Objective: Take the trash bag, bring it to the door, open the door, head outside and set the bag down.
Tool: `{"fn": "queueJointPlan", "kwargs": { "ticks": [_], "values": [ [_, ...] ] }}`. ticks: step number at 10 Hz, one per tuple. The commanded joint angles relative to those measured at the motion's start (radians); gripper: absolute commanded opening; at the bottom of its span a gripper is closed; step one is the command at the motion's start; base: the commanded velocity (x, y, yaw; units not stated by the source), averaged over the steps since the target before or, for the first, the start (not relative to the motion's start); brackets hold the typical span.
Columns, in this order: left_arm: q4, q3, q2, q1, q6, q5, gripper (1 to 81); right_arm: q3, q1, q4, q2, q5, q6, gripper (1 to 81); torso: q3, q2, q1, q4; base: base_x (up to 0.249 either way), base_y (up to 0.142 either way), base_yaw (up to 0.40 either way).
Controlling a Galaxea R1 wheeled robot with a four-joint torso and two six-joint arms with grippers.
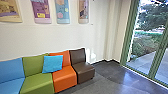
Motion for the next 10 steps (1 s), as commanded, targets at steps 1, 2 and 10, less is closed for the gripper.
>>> {"fn": "queueJointPlan", "kwargs": {
  "ticks": [1,2,10],
  "values": [
    [0.009,0.002,0.004,-0.063,0.006,0.059,1.0,0.002,0.056,-0.015,0.001,-0.056,-0.004,81.1,0.0,0.0,0.0,0.0,0.0,0.0,-0.282],
    [0.009,0.002,0.005,-0.063,0.006,0.059,1.0,0.002,0.056,-0.015,0.001,-0.056,-0.004,81.1,0.0,0.0,0.0,0.0,0.0,0.0,-0.282],
    [0.009,0.002,0.006,-0.063,0.006,0.059,1.0,0.002,0.058,-0.015,0.007,-0.056,-0.004,81.1,0.0,0.0,0.0,0.0,0.0,0.0,-0.286]
  ]
}}
